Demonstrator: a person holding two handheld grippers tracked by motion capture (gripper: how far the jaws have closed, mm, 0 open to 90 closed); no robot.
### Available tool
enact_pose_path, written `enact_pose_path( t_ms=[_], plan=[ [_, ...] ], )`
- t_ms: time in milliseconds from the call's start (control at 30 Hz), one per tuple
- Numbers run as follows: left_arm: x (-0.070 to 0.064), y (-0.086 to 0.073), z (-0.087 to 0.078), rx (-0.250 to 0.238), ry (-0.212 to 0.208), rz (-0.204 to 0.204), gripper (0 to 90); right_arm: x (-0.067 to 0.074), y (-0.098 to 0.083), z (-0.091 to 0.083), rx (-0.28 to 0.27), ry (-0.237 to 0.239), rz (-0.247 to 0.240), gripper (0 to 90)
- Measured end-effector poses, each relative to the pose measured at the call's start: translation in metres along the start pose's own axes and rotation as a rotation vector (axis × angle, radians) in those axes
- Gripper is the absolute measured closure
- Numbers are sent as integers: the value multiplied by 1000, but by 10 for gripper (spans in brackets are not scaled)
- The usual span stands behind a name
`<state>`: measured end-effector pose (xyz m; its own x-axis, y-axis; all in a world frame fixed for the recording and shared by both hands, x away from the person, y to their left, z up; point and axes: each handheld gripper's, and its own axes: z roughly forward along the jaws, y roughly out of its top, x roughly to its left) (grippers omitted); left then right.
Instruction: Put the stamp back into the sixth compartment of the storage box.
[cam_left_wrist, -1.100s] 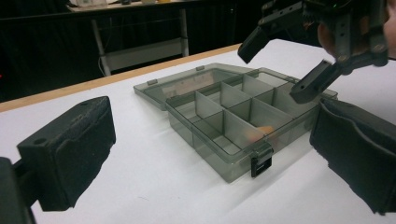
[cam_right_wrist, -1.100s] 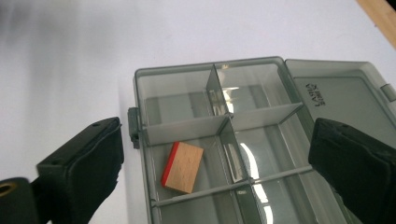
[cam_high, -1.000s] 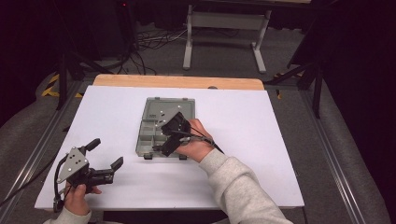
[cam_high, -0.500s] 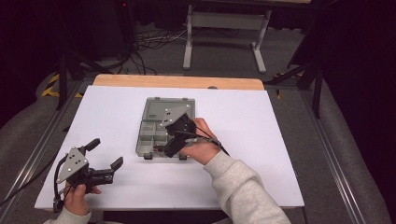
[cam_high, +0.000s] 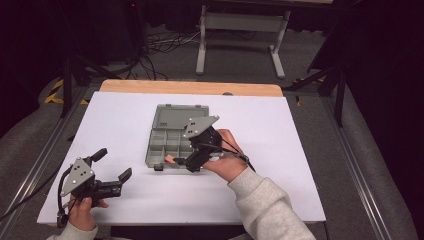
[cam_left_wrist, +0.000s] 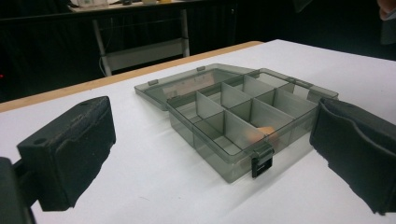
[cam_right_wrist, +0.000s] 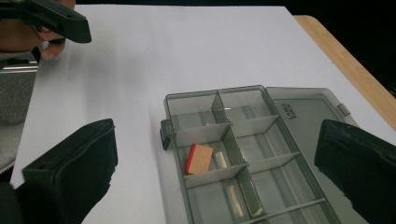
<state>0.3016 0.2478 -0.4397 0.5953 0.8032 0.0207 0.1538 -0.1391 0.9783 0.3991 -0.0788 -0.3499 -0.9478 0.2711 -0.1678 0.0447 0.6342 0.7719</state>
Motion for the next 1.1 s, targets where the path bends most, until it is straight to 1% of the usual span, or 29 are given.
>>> enact_pose_path(
  t_ms=[133, 367, 467, 500, 533, 567, 600, 733, 833, 933, 1100],
  plan=[
    [0, 0, 0, 2, 1, 1, 10, 2, -6, -14, -18, -23, 10, 1],
    [0, 0, 0, 0, 2, 0, 10, 6, -19, -40, -62, -68, 45, 1],
    [-1, 0, 0, 0, 3, 1, 10, 7, -25, -48, -70, -86, 59, 1],
    [-1, 0, 0, 0, 2, 1, 10, 7, -25, -48, -70, -86, 59, 1],
    [-1, 0, 0, 0, 2, 2, 10, 9, -31, -54, -93, -94, 71, 1],
    [-1, 0, 0, -1, 3, 1, 10, 9, -31, -54, -93, -94, 71, 1],
    [0, 0, 0, 2, 5, 1, 10, 10, -37, -60, -109, -105, 79, 1],
    [0, 0, 0, -2, 1, 1, 10, 12, -48, -70, -139, -130, 103, 1],
    [0, 0, 0, -1, 3, 2, 10, 13, -53, -74, -154, -142, 112, 2],
    [0, 0, 0, -1, 3, 1, 10, 16, -63, -82, -181, -167, 119, 2],
    [0, -1, 0, -3, 4, 0, 10, 19, -79, -92, -237, -196, 138, 2]
  ],
)
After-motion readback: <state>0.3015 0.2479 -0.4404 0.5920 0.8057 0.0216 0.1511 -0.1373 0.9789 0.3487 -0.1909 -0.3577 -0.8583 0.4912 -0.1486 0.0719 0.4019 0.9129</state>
